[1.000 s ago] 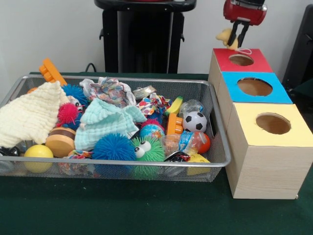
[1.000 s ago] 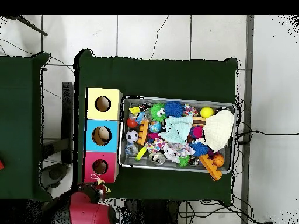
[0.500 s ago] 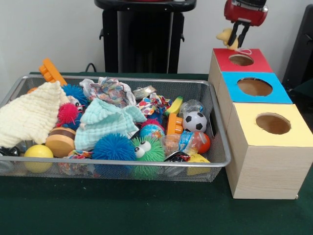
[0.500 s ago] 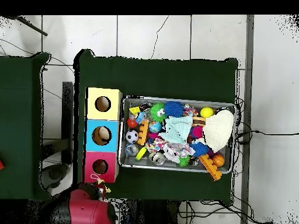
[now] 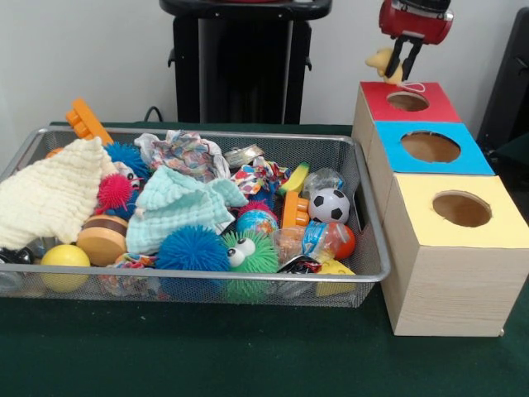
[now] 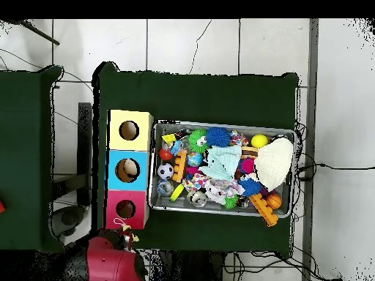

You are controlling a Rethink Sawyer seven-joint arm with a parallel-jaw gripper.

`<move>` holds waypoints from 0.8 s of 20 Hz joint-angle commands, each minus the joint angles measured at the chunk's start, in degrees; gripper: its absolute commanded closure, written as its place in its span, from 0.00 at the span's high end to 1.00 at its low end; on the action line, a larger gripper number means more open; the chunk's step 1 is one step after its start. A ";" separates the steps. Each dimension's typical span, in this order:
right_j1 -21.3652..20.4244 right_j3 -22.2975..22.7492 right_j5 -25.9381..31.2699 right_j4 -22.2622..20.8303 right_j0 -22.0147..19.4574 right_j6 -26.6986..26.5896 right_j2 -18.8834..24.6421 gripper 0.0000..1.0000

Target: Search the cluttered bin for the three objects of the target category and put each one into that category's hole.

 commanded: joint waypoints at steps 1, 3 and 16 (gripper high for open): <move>2.42 -9.24 -0.19 3.45 -2.84 13.57 2.11 0.00; 2.30 -9.37 0.06 3.50 -3.16 13.49 2.16 0.00; 1.64 -8.49 -0.81 3.13 -4.61 12.83 3.24 0.00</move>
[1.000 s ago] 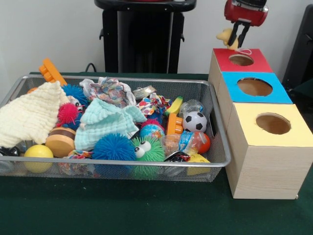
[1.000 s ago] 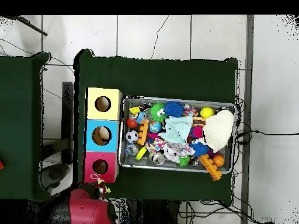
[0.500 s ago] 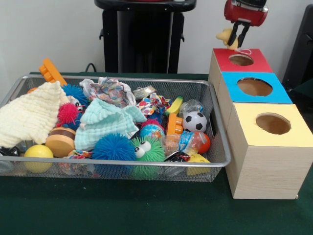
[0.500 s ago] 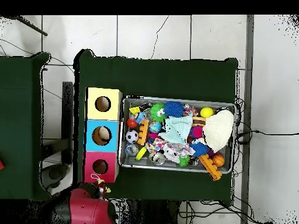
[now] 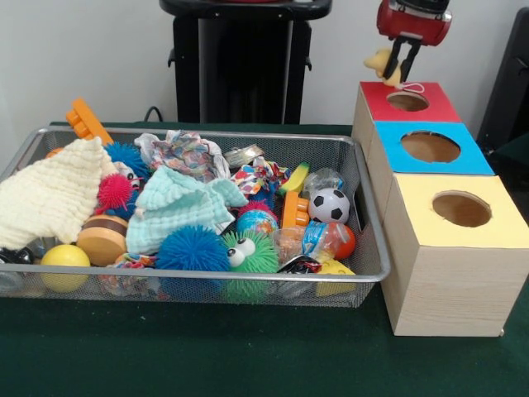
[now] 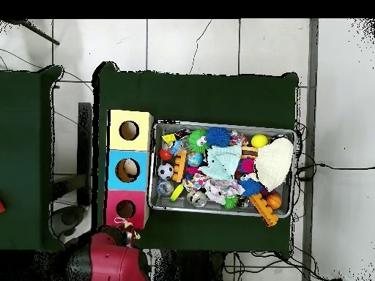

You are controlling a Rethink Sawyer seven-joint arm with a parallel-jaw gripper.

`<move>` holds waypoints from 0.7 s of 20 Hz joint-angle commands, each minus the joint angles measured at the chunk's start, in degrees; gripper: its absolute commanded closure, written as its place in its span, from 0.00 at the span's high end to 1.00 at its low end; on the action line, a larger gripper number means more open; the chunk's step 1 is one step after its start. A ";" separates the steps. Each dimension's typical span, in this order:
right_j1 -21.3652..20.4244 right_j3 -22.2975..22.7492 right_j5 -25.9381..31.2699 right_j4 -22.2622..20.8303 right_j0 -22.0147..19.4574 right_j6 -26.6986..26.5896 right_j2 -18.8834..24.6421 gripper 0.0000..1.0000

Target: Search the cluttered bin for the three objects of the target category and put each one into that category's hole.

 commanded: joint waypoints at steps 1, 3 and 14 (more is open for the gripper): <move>1.56 -7.65 -1.45 2.94 -3.28 12.66 3.28 0.00; 1.48 -7.55 -1.57 2.75 -3.48 12.49 3.44 0.00; 0.50 -6.54 -2.41 0.95 -5.54 9.79 5.34 0.00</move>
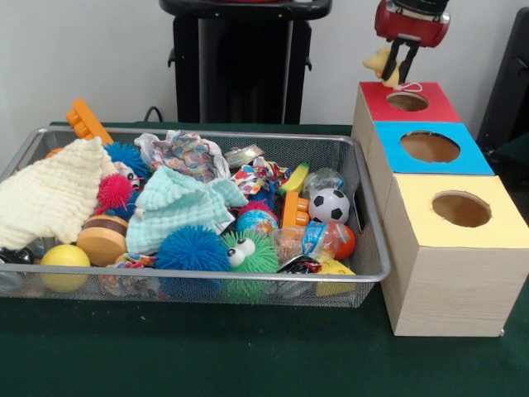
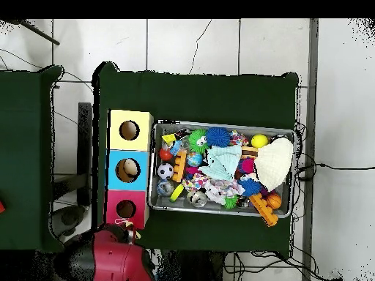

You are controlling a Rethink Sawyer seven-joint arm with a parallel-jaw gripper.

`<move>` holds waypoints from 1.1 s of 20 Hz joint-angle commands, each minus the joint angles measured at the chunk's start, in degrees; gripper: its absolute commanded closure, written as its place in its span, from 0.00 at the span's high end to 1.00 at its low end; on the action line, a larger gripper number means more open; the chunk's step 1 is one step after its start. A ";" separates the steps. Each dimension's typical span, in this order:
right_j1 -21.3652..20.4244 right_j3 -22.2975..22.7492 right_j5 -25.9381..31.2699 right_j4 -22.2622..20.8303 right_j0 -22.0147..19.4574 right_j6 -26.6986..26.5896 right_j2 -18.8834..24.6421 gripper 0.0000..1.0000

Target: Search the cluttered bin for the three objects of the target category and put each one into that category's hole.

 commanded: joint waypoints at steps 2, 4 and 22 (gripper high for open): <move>0.42 -6.20 -3.12 0.88 -4.19 9.78 4.50 0.00; 0.14 -6.13 -2.97 0.45 -4.73 9.15 4.89 0.00; -4.15 -8.87 7.17 -1.06 -4.69 8.81 2.79 0.00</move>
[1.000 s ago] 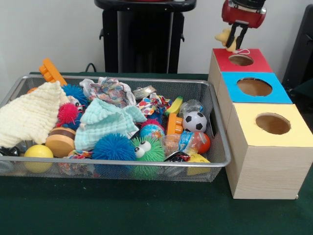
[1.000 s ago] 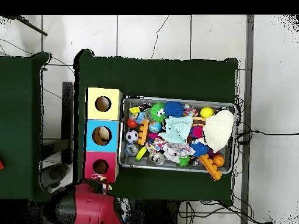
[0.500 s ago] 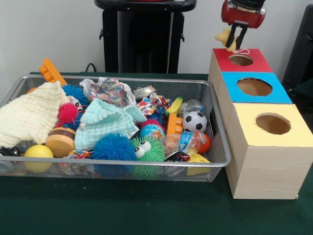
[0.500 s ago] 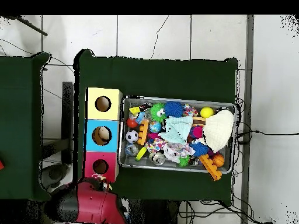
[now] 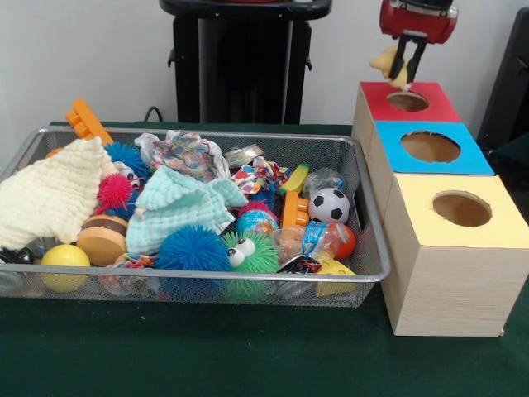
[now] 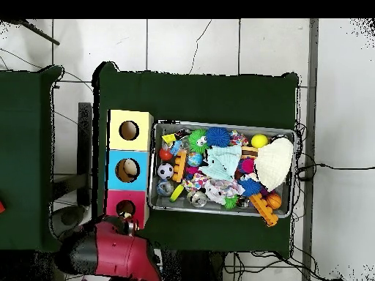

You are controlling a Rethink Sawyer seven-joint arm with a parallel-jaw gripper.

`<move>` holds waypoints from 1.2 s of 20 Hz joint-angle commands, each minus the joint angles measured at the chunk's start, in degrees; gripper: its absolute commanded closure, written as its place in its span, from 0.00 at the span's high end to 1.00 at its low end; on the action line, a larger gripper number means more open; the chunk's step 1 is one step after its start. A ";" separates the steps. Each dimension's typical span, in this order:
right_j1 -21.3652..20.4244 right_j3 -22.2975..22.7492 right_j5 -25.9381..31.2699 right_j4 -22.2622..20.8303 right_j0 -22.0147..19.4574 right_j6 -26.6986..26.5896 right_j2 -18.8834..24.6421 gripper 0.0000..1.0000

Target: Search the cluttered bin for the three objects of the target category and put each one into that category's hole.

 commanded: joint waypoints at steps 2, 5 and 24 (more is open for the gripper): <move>-2.33 -7.30 6.90 -1.40 -1.38 8.81 0.94 0.00; -2.88 -7.92 8.64 -1.76 -1.15 8.86 0.39 0.00; -3.24 -7.54 7.93 -1.95 -3.54 7.67 1.66 0.00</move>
